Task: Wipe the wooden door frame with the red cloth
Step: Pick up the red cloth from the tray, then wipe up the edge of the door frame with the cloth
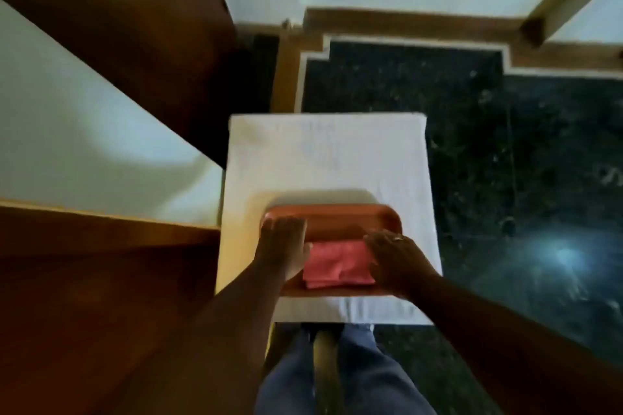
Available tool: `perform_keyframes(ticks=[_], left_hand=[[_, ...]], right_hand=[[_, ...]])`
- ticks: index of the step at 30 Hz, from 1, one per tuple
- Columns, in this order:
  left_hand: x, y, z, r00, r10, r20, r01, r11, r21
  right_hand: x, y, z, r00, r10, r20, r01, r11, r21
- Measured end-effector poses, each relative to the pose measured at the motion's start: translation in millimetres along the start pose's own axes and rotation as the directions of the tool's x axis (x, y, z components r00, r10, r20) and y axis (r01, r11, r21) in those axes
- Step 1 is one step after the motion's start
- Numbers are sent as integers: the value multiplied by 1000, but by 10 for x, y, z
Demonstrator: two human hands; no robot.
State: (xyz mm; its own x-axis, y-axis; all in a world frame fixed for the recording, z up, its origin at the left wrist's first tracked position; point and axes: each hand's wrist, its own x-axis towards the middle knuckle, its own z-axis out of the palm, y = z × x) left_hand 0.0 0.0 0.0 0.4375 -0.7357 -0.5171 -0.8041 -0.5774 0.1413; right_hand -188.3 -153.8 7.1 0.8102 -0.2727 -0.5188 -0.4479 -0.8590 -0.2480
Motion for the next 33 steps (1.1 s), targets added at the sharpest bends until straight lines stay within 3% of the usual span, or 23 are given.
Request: perform_keyframes(ticks=[4, 6, 10, 12, 14, 17, 23, 27, 31, 33], left_hand=[[484, -138, 917, 992, 27, 122, -14, 994, -106], [667, -122, 1206, 993, 70, 93, -55, 986, -157], [948, -82, 1438, 976, 187, 115, -183, 982, -41], [947, -77, 1367, 967, 212, 142, -206, 977, -52], [797, -125, 1106, 969, 179, 169, -139, 964, -226], [461, -252, 482, 980, 142, 140, -77, 917, -391], [-380, -595, -1160, 992, 25, -120, -77, 892, -445], [-1199, -816, -2003, 965, -79, -249, -51, 876, -479], [-2319, -1061, -2678, 888, -258, -382, -5, 823, -568], [-2923, -1143, -2954, 830, -309, -465, -27, 809, -587]], right_hand=[[596, 286, 786, 987, 52, 151, -42, 997, -70], [825, 363, 1036, 987, 102, 128, -89, 991, -104], [1099, 438, 1206, 987, 136, 84, -127, 986, -106], [1102, 456, 1131, 978, 164, 126, -167, 986, 9], [990, 418, 856, 966, 182, 185, -221, 949, 223], [760, 307, 309, 954, 279, 107, -286, 754, 591], [249, -250, -1172, 949, 307, -74, -108, 535, 838], [77, -795, -1884, 942, 174, -287, 124, 614, 780], [-78, -1668, -2564, 910, -6, -414, 335, 598, 728], [-171, -2188, -2914, 863, -90, -496, 464, 529, 711]])
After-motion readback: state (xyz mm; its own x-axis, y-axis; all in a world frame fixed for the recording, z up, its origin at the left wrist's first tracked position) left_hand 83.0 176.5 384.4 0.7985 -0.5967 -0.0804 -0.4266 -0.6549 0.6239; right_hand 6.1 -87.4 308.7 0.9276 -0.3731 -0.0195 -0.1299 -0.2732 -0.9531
